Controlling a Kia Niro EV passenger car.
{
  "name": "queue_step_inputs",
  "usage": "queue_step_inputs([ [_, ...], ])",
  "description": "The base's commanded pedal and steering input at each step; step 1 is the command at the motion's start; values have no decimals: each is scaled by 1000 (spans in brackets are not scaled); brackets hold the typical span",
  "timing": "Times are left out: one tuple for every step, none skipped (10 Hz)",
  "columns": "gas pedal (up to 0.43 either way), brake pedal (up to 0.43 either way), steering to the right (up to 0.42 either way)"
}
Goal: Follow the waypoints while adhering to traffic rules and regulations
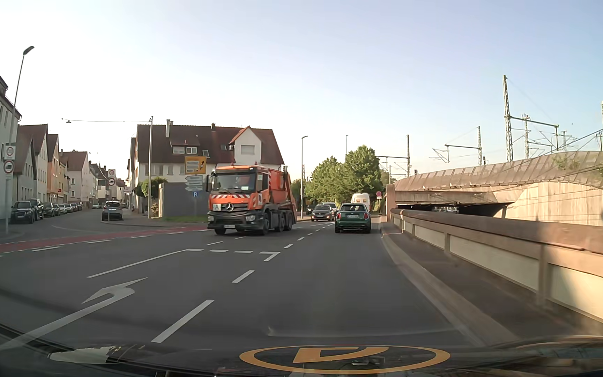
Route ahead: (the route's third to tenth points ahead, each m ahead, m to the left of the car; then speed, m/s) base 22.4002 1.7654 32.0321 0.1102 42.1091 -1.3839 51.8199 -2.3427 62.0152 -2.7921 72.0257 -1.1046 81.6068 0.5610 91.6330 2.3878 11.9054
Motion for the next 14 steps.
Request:
queue_step_inputs([
  [157, 0, 23],
  [150, 0, 22],
  [150, 0, 22],
  [150, 0, 23],
  [150, 0, 22],
  [150, 0, 23],
  [150, 0, 23],
  [150, 0, 25],
  [150, 0, 28],
  [150, 0, 28],
  [138, 0, 24],
  [138, 0, 19],
  [138, 0, 16],
  [138, 0, 16],
])
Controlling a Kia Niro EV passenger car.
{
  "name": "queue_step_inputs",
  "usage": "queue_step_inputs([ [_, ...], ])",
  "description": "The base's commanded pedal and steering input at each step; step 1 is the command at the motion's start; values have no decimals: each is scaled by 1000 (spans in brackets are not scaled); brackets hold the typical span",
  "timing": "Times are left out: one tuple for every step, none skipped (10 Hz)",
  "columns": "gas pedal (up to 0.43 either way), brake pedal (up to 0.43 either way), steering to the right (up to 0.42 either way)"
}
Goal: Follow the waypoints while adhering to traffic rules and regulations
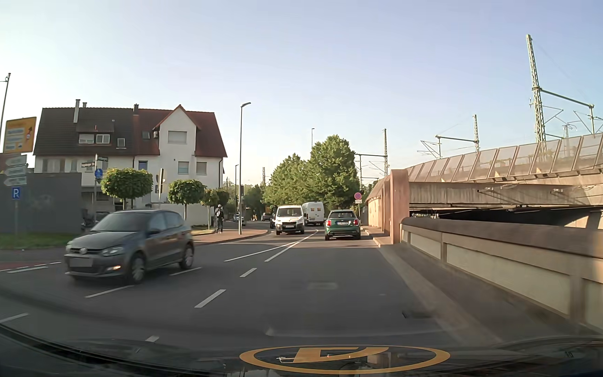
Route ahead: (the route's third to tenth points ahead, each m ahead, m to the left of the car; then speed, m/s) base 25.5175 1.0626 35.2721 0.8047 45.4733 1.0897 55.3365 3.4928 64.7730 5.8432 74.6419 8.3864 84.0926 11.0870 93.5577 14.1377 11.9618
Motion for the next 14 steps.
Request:
queue_step_inputs([
  [138, 0, 15],
  [138, 0, 15],
  [138, 0, 14],
  [138, 0, 14],
  [138, 0, 14],
  [138, 0, 12],
  [138, 0, 7],
  [138, 0, 5],
  [138, 0, 5],
  [138, 0, 4],
  [138, 0, 3],
  [138, 0, 3],
  [138, 0, -1],
  [138, 0, -2],
])
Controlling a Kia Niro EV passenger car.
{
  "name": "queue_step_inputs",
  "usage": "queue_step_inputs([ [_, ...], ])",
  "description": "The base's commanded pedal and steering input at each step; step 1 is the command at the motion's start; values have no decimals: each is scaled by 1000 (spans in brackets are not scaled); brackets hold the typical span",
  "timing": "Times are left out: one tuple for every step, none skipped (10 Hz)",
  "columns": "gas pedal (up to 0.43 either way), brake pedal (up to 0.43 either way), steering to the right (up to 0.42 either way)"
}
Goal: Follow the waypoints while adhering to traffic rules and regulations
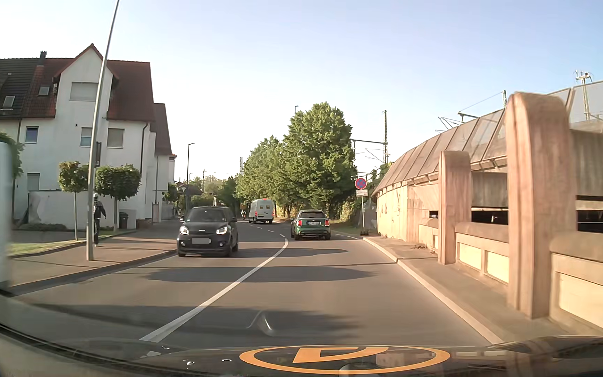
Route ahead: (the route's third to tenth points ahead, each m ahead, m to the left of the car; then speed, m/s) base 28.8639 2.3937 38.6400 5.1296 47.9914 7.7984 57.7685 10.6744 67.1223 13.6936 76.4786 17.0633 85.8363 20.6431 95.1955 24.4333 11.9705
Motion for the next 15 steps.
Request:
queue_step_inputs([
  [138, 0, -5],
  [130, 0, -6],
  [118, 0, -9],
  [79, 0, -11],
  [39, 0, -13],
  [28, 0, -14],
  [28, 0, -16],
  [28, 0, -19],
  [28, 0, -21],
  [28, 0, -24],
  [59, 0, -28],
  [67, 0, -33],
  [79, 0, -38],
  [79, 0, -43],
  [79, 0, -46],
])
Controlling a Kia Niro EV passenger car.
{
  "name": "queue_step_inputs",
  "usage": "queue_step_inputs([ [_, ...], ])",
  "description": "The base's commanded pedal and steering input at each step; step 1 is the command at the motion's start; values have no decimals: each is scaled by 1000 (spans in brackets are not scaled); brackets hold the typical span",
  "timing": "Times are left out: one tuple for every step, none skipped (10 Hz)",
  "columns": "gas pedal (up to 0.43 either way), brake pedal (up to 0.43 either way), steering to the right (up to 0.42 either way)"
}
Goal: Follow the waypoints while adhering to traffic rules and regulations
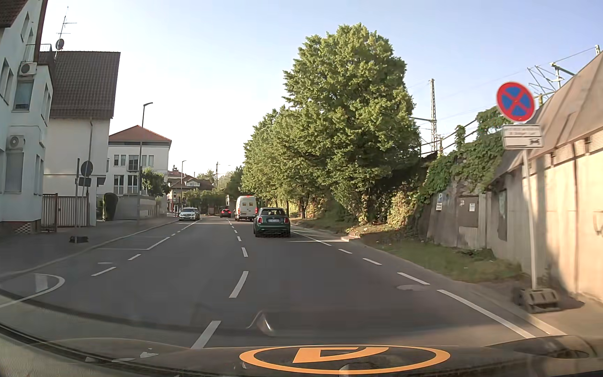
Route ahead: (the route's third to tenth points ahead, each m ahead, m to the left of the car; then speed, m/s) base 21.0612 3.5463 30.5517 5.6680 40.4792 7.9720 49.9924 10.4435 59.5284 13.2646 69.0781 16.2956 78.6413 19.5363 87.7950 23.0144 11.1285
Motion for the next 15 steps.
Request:
queue_step_inputs([
  [87, 0, -50],
  [110, 0, -52],
  [110, 0, -52],
  [118, 0, -52],
  [118, 0, -52],
  [118, 0, -52],
  [118, 0, -52],
  [118, 0, -52],
  [118, 0, -52],
  [118, 0, -52],
  [118, 0, -52],
  [118, 0, -52],
  [118, 0, -52],
  [118, 0, -51],
  [118, 0, -50],
])
